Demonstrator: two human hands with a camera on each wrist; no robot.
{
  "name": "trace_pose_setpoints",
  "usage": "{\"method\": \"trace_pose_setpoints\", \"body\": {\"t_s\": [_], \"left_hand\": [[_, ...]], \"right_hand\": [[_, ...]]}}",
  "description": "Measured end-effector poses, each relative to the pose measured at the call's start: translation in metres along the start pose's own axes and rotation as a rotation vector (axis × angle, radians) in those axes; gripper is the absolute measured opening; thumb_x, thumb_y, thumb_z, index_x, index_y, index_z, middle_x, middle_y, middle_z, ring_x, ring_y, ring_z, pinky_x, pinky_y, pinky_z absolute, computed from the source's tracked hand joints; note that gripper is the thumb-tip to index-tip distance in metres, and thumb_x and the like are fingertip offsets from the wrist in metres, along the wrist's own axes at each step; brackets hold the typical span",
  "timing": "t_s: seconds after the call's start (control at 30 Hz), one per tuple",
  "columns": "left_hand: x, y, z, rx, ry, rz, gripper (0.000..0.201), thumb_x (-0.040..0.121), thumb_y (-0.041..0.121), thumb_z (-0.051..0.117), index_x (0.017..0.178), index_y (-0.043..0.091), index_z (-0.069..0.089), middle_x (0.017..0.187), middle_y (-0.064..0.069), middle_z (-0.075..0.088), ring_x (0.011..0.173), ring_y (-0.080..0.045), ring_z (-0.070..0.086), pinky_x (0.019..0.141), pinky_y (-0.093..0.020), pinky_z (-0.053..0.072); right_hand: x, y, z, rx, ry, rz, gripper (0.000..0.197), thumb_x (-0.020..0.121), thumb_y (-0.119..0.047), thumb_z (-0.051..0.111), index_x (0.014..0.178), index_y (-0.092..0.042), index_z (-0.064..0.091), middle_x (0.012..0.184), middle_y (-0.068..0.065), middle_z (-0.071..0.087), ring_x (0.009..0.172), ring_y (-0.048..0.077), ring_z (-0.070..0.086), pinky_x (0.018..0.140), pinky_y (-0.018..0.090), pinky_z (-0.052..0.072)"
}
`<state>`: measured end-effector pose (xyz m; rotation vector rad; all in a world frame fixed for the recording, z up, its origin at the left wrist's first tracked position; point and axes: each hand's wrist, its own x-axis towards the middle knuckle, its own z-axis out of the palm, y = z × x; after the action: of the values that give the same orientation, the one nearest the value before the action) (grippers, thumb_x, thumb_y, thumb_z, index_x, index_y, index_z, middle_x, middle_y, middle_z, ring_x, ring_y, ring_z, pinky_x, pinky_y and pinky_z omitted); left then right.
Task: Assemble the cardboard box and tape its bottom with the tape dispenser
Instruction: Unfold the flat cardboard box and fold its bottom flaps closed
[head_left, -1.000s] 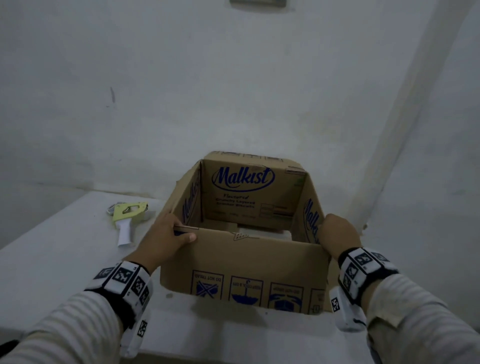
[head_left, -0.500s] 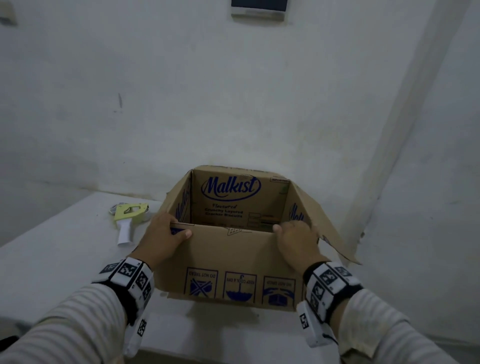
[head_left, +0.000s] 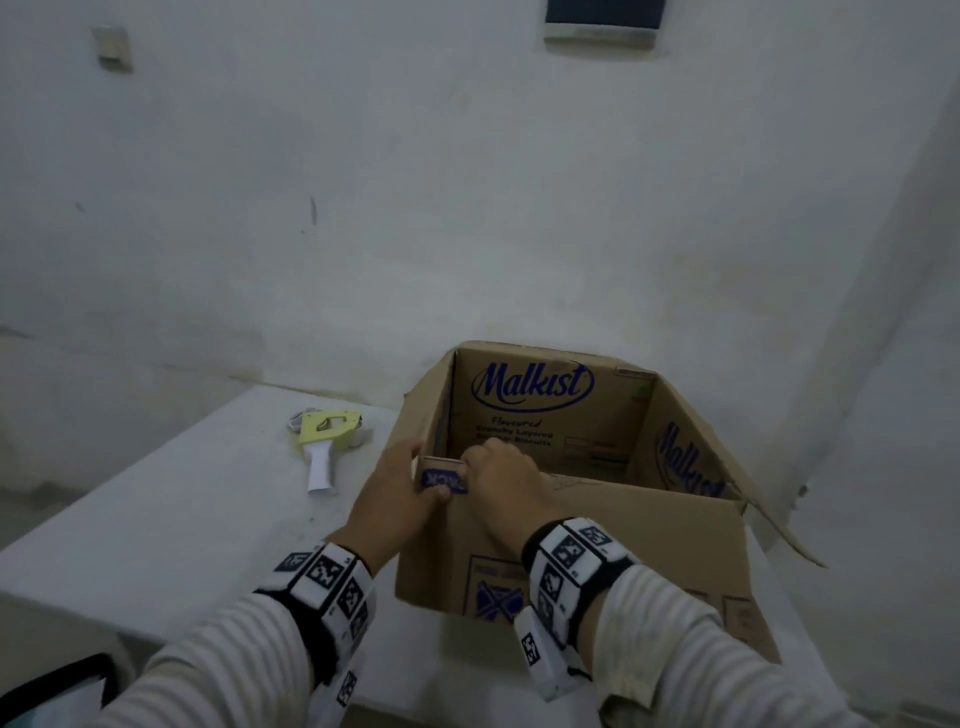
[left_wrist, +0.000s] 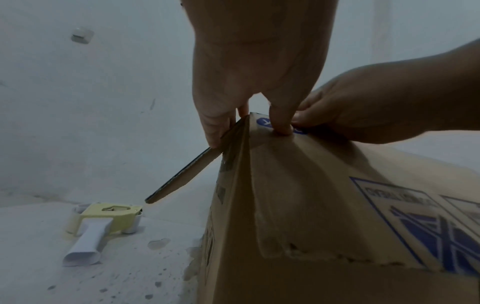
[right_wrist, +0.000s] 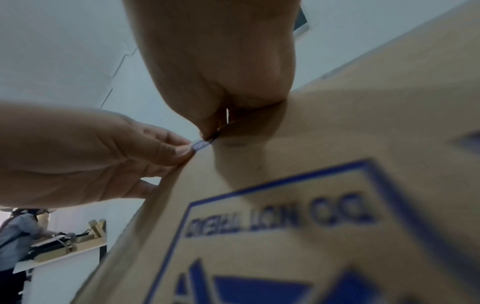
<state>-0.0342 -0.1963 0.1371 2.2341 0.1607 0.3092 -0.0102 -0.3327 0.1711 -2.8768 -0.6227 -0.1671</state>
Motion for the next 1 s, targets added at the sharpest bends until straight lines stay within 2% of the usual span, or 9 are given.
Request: {"method": "trace_pose_setpoints", "body": {"t_s": [0.1,0.2,0.27,0.37,0.47,0.6,0.8,0.87,1.0], "left_hand": [[0.005,-0.014,-0.008,0.015,-0.019,0.002,0.056,0.081,0.02,0.067,0.132,0.017,0.043,0.136,-0.005,0.047,0.127,-0.022,0.046,0.106,-0.036,0.04],[0.01,-0.027,-0.016,0.025,-0.013,-0.056,0.012,0.088,0.029,0.059,0.09,0.02,0.052,0.109,-0.009,0.058,0.1,-0.025,0.058,0.084,-0.036,0.05],[0.011,-0.032,-0.019,-0.043,-0.081,-0.186,0.03,0.094,0.037,0.048,0.073,0.016,0.053,0.099,-0.015,0.067,0.084,-0.028,0.061,0.077,-0.037,0.05],[0.011,-0.033,-0.02,-0.468,-0.221,-0.482,0.045,0.095,0.047,0.042,0.099,0.008,0.064,0.104,-0.013,0.067,0.09,-0.027,0.059,0.081,-0.036,0.045],[0.017,-0.025,-0.014,-0.82,-0.156,-0.537,0.04,0.096,0.031,0.042,0.131,0.013,0.05,0.105,-0.005,0.061,0.099,-0.021,0.055,0.087,-0.035,0.041],[0.028,-0.009,-0.016,-1.058,0.031,-0.4,0.032,0.09,0.002,0.038,0.119,0.001,0.05,0.088,-0.007,0.058,0.074,-0.014,0.054,0.061,-0.026,0.044],[0.037,0.007,-0.016,-0.604,0.066,-0.094,0.016,0.099,0.022,0.037,0.105,0.011,0.047,0.104,-0.016,0.059,0.087,-0.028,0.056,0.083,-0.044,0.049],[0.036,0.011,-0.016,-0.376,0.05,0.08,0.024,0.1,0.024,0.034,0.116,0.015,0.049,0.104,-0.012,0.06,0.093,-0.028,0.057,0.081,-0.04,0.046],[0.039,0.012,-0.019,0.013,-0.049,0.309,0.048,0.102,0.03,0.031,0.149,0.031,0.024,0.139,-0.003,0.054,0.119,-0.024,0.056,0.088,-0.027,0.044]], "right_hand": [[0.009,-0.021,0.007,-0.047,0.041,0.012,0.024,0.097,-0.027,0.042,0.111,-0.014,0.057,0.113,0.008,0.055,0.108,0.029,0.051,0.088,0.039,0.039],[0.012,-0.02,0.015,-0.046,0.118,0.065,0.025,0.1,-0.025,0.034,0.104,-0.017,0.057,0.107,0.004,0.057,0.103,0.026,0.053,0.084,0.037,0.037],[0.012,-0.018,0.019,-0.055,0.138,0.067,0.028,0.101,-0.026,0.031,0.102,-0.017,0.057,0.105,0.003,0.058,0.101,0.025,0.053,0.083,0.037,0.036],[0.013,-0.018,0.022,-0.076,0.149,0.082,0.029,0.102,-0.027,0.029,0.103,-0.017,0.056,0.105,0.002,0.058,0.1,0.024,0.052,0.083,0.036,0.034],[0.013,-0.019,0.024,-0.092,0.179,0.098,0.028,0.102,-0.028,0.03,0.102,-0.017,0.056,0.105,0.002,0.058,0.101,0.024,0.052,0.077,0.034,0.027],[0.013,-0.02,0.023,-0.082,0.167,0.111,0.027,0.102,-0.028,0.032,0.105,-0.017,0.056,0.108,0.002,0.057,0.104,0.023,0.05,0.081,0.034,0.03],[0.015,-0.017,0.027,-0.048,0.212,0.111,0.025,0.1,-0.029,0.038,0.104,-0.016,0.06,0.106,0.002,0.059,0.103,0.024,0.052,0.075,0.029,0.021],[0.015,-0.014,0.027,0.003,0.222,0.103,0.023,0.098,-0.028,0.043,0.107,-0.016,0.062,0.107,0.002,0.061,0.104,0.023,0.053,0.075,0.03,0.024],[0.004,-0.009,0.021,0.445,0.444,0.184,0.035,0.091,-0.019,0.059,0.125,-0.013,0.053,0.114,-0.001,0.052,0.099,0.013,0.053,0.087,0.027,0.047]]}}
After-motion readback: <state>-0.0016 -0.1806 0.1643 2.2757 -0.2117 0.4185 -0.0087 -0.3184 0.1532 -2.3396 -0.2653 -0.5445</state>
